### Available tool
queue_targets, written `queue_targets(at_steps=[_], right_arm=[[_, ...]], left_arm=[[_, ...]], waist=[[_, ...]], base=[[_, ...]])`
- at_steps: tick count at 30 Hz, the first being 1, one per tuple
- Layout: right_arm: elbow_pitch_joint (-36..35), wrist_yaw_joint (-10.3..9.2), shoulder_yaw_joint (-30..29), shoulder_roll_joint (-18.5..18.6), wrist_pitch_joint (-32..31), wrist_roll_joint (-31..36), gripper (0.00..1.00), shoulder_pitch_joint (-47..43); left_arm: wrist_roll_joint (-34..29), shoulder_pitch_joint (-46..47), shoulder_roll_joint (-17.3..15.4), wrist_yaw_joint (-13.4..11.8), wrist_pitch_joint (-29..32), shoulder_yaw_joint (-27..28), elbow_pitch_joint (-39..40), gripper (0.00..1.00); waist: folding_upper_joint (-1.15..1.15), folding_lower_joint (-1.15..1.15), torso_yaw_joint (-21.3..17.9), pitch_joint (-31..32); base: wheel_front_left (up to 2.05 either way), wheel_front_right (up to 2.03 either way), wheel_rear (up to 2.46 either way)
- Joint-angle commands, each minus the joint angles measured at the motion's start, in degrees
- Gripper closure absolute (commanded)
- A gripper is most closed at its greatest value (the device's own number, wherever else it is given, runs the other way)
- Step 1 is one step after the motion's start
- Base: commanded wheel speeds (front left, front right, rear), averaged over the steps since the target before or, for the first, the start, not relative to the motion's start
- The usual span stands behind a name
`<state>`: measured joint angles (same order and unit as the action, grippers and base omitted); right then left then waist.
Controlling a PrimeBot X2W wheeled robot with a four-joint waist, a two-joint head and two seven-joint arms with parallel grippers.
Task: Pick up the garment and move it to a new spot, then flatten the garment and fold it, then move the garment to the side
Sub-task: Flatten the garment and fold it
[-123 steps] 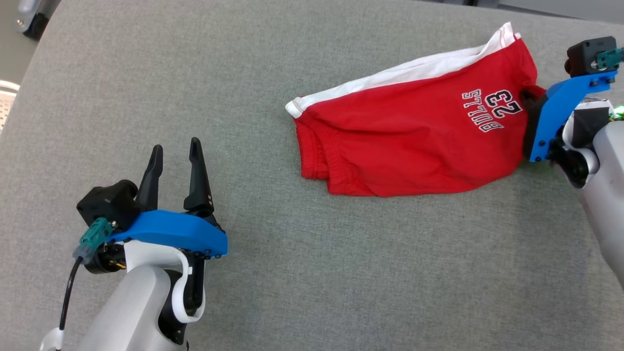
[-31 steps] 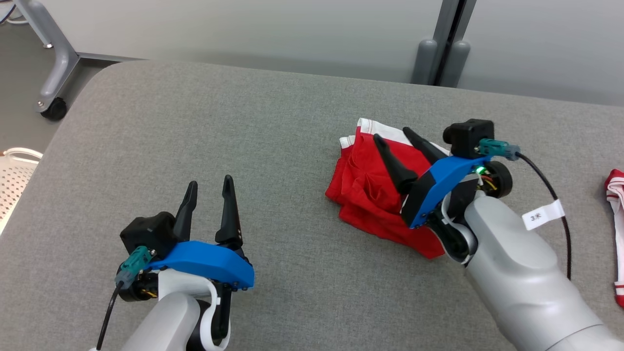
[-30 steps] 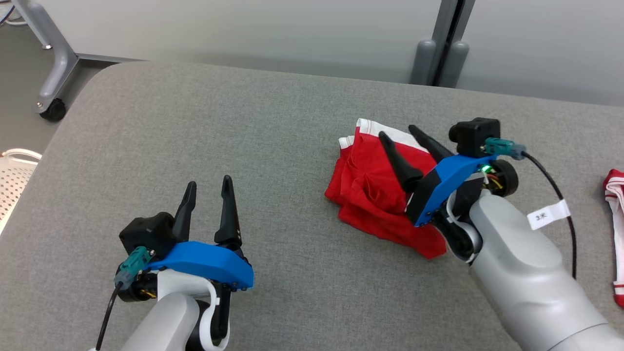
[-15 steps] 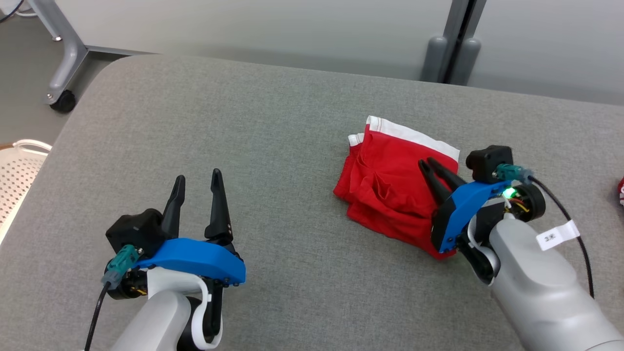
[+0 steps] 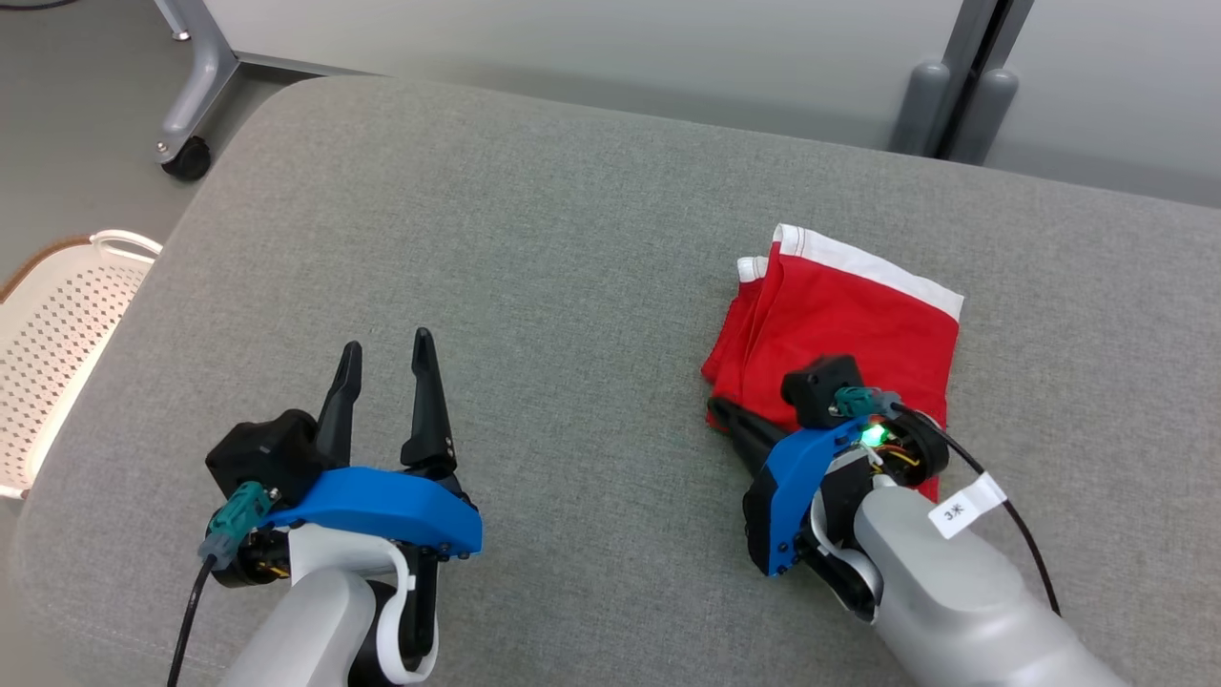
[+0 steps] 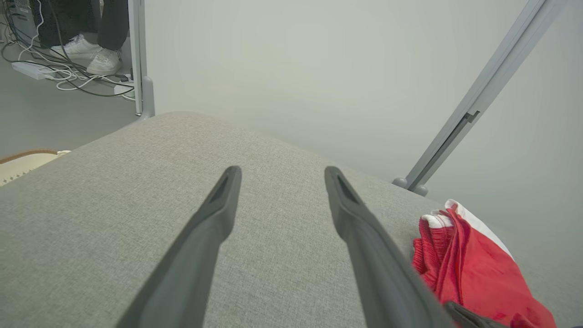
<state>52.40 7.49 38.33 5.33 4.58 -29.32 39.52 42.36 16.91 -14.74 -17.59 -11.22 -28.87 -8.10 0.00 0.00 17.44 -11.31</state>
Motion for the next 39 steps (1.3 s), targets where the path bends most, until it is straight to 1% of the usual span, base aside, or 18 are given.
queue_targets(at_steps=[1,6,12,13,14,16,17,19,21,26,28,32,33,37,38,39], right_arm=[[0.16,0.01,0.84,-0.28,-0.2,-0.19,1.0,-0.19],[1.73,0.01,3.34,-0.85,0.4,-1.04,1.0,0.44],[1.39,0.01,4.19,-1.0,5.2,-1.24,1.0,2.15],[1.01,0.01,4.19,-0.93,6.13,-1.14,0.9,2.37],[0.53,0.01,4.15,-0.95,6.96,-1.36,0.7,2.42],[-0.82,0.01,3.59,-0.99,8.25,-2.19,0.17,2.25],[-1.57,0.01,3.17,-0.93,8.78,-2.43,0.0,2.07],[-3.26,0.01,1.87,-0.65,9.53,-3.02,0.0,1.42],[-4.82,0.01,0.01,-0.04,10.15,-3.0,0.0,0.71],[-8.15,0.01,-7.45,1.54,10.58,0.39,0.0,-2.0],[-10.28,0.01,-12.3,2.0,10.62,2.56,0.0,-4.13],[-15.08,0.01,-21.7,1.04,10.61,7.65,0.0,-10.85],[-15.08,0.01,-21.7,1.04,10.61,7.65,0.0,-10.85],[-19.97,0.01,-30.4,-0.34,10.62,13.37,0.0,-18.5],[-22.27,0.01,-33.96,-1.18,10.62,15.97,0.0,-21.94],[-23.34,0.01,-35.34,-1.53,10.62,16.95,0.0,-23.49]], left_arm=[[0.22,0.05,-0.11,0.16,-0.33,-0.03,-0.1,0.0],[0.38,0.04,0.08,0.13,-0.67,0.06,-0.34,0.0],[0.25,-0.12,-0.16,0.01,-1.43,0.88,-0.68,0.0],[0.2,-0.06,-0.25,0.07,-1.56,1.01,-0.76,0.0],[0.11,0.03,-0.3,0.15,-1.7,1.21,-0.8,0.0],[-0.11,0.25,-0.35,0.21,-2.15,1.58,-0.85,0.0],[-0.22,0.38,-0.39,0.23,-2.27,1.76,-0.88,0.0],[-0.48,0.71,-0.42,0.41,-2.68,1.93,-0.95,0.0],[-0.82,1.16,-0.3,1.12,-3.07,2.1,-0.97,0.0],[-2.17,0.53,0.78,3.15,-3.72,2.58,-2.29,0.0],[-2.26,-0.27,1.56,3.86,-3.83,2.41,-3.39,0.0],[-2.66,-1.78,2.1,5.1,-3.92,2.07,-6.26,0.0],[-2.66,-1.78,2.1,5.1,-3.92,2.07,-6.26,0.0],[-3.27,-3.43,2.38,6.1,-3.95,1.54,-9.17,0.0],[-3.43,-3.98,2.46,6.71,-3.96,1.41,-10.35,0.0],[-3.51,-4.31,2.36,7.18,-3.97,1.37,-11.02,0.0]], waist=[[0.0,0.0,0.16,-0.1],[0.0,0.0,0.17,-0.26],[0.0,0.0,-1.85,0.49],[0.0,0.0,-2.27,0.78],[0.0,0.0,-2.77,1.14],[0.0,0.0,-3.73,1.93],[0.0,0.0,-4.23,2.34],[0.0,0.0,-5.27,3.2],[0.0,0.0,-6.3,4.08],[0.0,0.0,-9.03,6.44],[0.0,0.0,-9.95,7.42],[0.0,0.0,-11.47,9.33],[0.0,0.0,-11.47,9.33],[0.0,0.0,-12.24,11.13],[0.0,0.0,-12.49,11.64],[0.0,0.0,-12.73,11.91]], base=[[0.0,0.0,0.0],[0.0,0.0,0.0],[0.0,0.0,0.0],[0.0,0.0,0.0],[0.0,0.0,0.0],[0.0,0.0,0.0],[0.0,0.0,0.0],[0.0,0.0,0.0],[0.0,0.0,0.0],[0.0,0.0,0.0],[0.0,0.0,0.0],[0.0,0.0,0.0],[0.0,0.0,0.0],[0.0,0.0,0.0],[0.0,0.0,0.0],[0.0,0.0,0.0]])
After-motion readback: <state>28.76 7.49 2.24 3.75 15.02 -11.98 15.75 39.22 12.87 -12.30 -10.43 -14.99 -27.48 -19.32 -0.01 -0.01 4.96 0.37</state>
